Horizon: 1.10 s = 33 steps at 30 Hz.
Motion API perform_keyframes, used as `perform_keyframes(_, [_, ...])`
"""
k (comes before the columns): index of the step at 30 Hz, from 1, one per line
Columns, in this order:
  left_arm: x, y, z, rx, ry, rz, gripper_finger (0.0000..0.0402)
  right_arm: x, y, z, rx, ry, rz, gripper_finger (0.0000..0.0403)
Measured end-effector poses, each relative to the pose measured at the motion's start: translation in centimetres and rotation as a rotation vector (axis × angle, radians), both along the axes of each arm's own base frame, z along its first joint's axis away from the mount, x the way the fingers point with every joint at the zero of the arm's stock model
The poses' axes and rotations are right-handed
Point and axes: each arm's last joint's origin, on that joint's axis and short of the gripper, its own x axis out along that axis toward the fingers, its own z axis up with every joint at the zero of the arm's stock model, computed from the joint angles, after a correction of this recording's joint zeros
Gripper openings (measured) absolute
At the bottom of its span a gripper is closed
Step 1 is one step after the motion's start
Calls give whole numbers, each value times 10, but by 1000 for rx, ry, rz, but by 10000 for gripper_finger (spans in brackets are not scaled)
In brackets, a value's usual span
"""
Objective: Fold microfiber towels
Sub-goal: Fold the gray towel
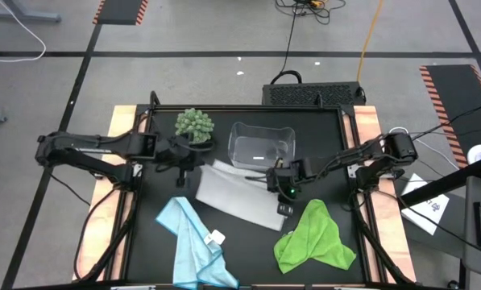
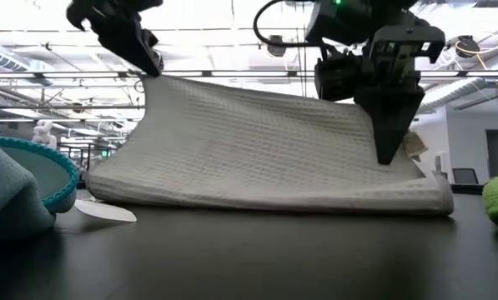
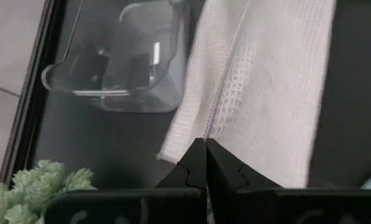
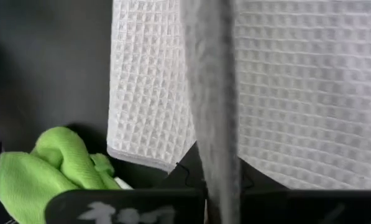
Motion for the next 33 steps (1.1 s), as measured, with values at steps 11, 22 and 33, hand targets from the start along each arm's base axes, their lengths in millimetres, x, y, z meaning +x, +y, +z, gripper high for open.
perform_keyframes(11, [29,33,-35,-37,122,10,0,-6,-21,1,-13,41,-19,0])
perform_keyframes(22, [24,47,-40,-76,160,70,0,-6,-36,1,-23,24,-20,0])
perform_keyframes(33, [24,53,-42,-90,137,115,31,-15,-37,-16,-17,51,-34,43])
